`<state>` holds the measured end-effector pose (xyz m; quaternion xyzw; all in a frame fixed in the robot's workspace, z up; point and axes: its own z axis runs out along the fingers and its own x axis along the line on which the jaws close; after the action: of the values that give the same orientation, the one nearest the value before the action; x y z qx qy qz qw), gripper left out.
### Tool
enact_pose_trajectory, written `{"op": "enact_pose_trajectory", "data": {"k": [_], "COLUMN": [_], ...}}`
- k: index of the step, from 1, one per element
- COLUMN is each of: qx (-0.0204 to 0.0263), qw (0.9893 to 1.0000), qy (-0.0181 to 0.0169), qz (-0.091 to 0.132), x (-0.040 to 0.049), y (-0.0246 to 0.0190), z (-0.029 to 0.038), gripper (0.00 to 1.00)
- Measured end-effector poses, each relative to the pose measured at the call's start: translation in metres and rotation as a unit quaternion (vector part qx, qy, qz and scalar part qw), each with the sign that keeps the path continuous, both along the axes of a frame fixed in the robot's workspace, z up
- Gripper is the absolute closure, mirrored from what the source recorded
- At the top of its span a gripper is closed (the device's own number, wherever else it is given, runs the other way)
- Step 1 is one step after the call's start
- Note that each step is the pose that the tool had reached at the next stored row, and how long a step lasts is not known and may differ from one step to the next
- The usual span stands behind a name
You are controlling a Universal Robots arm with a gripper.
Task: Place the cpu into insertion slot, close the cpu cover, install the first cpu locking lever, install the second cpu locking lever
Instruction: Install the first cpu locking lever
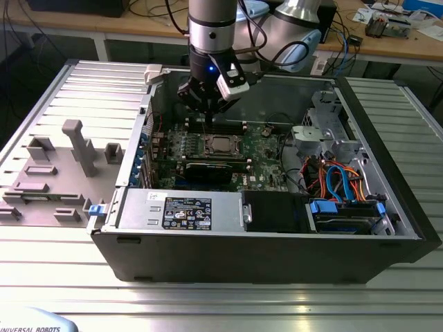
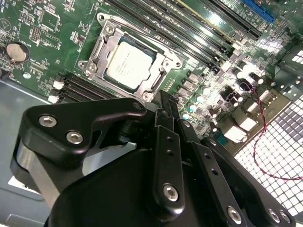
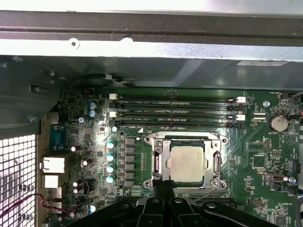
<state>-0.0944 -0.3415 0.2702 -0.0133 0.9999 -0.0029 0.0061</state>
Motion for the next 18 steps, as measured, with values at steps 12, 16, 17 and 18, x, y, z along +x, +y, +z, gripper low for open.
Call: {"op": "enact_pose_trajectory", "data": {"k": [12,16,17,18], "qx": [0.0000,0.0000,0.0000,0.0000], "qw": [1.0000,1.0000,1.0000,1.0000], "qy": [0.0000,0.0000,0.0000,0.0000], "qz": [0.001,0.001,0.001,0.001], "x": [-0.0044,-0.0063,-0.0066,-0.0067], "y": [0.0000,0.0000,0.0000,0.0000], "z": [0.0000,0.0000,0.0000,0.0000], "gripper": [0.89,0.89,0.89,0.89]}}
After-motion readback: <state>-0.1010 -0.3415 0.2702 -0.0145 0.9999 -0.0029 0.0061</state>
